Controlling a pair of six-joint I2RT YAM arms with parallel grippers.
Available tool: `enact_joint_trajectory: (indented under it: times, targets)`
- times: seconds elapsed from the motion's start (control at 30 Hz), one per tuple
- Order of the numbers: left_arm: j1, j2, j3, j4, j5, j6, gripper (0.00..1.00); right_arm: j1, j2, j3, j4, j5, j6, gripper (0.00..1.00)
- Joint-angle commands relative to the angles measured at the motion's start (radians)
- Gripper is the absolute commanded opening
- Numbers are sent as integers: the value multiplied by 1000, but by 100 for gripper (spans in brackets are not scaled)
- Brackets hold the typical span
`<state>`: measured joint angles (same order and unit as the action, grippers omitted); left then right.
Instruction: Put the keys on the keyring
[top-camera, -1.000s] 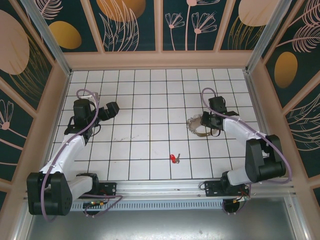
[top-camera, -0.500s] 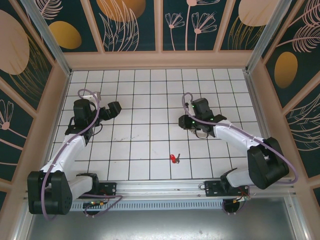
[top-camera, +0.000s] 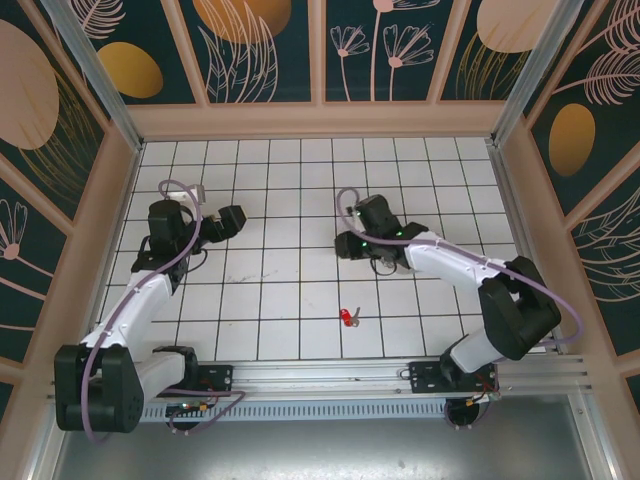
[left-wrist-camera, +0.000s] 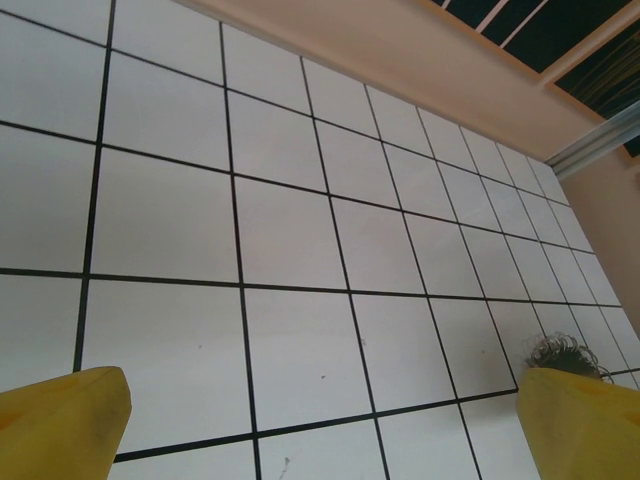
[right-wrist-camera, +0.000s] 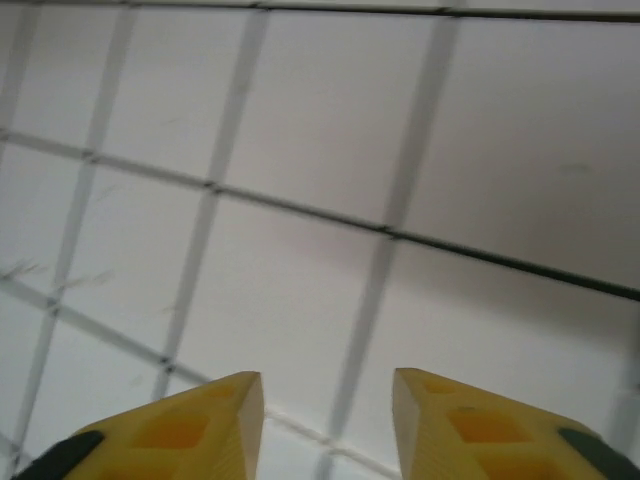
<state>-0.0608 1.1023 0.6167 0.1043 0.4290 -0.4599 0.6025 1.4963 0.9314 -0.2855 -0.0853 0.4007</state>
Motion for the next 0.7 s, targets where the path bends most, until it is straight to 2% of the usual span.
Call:
enact_joint_trajectory:
  times: [0.0,0.07,0.13,0.23,0.3,0.37,0.43,0.67]
  targets:
    - [-17,-28,-10,23,-14,22,99,-177,-62,6,-268,294,315,41]
    - [-21,-22,-2,20,-6,23,99,-304,-109,-50,-285,286,433,44]
    - [-23,-19,-2,17,-6,24,99,-391,-137,-97,-245,243,471,49]
    - [-27,-22,-2,17,-15,24,99,-449,-102,-102,-237,253,495,57]
    - [-29,-21,-2,14,-15,24,99,-464,-52,-90,-238,265,471,58]
    - [-30,-22,-1,9,-17,27,99,-484,4,-81,-232,253,423,57]
    - [-31,-25,2,6,-22,30,99,-486,41,-81,-217,245,377,52]
    - [-33,-25,3,2,-39,32,99,-483,108,-101,-193,245,289,41]
